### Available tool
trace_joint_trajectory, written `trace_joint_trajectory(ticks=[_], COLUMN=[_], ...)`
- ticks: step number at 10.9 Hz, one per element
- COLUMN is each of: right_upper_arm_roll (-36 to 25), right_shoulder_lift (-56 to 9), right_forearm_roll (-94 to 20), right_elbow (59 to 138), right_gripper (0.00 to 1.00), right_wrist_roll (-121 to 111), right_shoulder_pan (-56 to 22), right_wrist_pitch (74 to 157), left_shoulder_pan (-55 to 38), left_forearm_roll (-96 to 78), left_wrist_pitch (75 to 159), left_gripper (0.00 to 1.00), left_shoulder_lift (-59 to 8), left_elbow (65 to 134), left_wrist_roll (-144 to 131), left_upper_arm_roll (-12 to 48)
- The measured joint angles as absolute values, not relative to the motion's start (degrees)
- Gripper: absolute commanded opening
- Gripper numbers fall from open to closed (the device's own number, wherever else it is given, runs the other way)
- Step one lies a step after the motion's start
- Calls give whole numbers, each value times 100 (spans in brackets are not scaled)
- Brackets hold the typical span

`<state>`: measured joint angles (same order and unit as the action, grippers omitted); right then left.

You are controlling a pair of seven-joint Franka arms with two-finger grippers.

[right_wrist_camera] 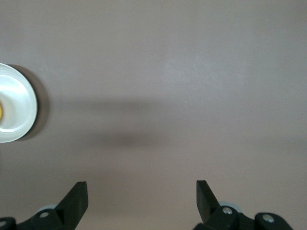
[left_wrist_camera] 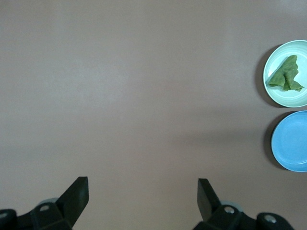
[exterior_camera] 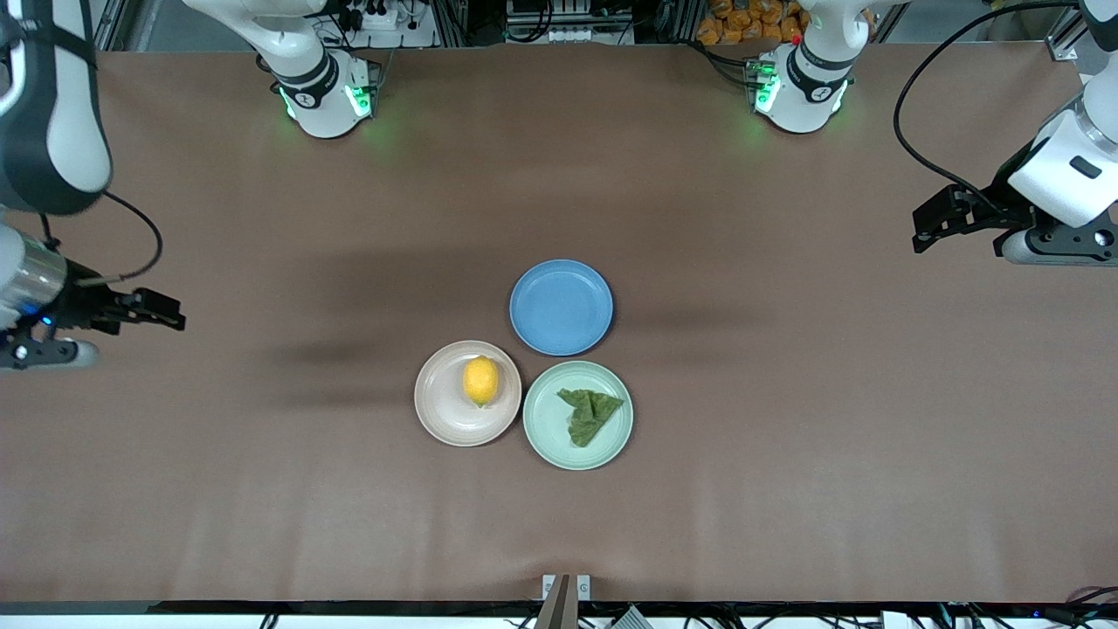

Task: Place lemon and lettuce in plates

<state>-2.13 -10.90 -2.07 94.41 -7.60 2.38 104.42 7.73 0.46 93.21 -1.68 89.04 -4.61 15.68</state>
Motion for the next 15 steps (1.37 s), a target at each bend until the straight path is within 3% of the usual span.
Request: trace_joint_trajectory(ticks=[4, 8, 15], right_upper_arm_roll=[-539, -600, -613], right_shoulder_lift=[-645, -588, -560], right_forearm_roll=[-207, -205, -205], right_elbow=[9108, 8301, 8529], right_gripper=[100, 100, 100], right_wrist_roll=[-759, -759, -758], right_shoulder_pan=[73, 72, 70], right_wrist_pitch=[9568, 8536, 8428], left_shoulder_pan=[773, 773, 772], left_forearm_roll=[46, 46, 46], left_wrist_pitch=[9321, 9321, 9321], left_gripper=[100, 100, 100], left_shoulder_lift=[-167, -168, -170], left_elbow=[8905, 8909, 8913], left_wrist_roll=[-461, -461, -461], left_upper_arm_roll=[1568, 1568, 1568])
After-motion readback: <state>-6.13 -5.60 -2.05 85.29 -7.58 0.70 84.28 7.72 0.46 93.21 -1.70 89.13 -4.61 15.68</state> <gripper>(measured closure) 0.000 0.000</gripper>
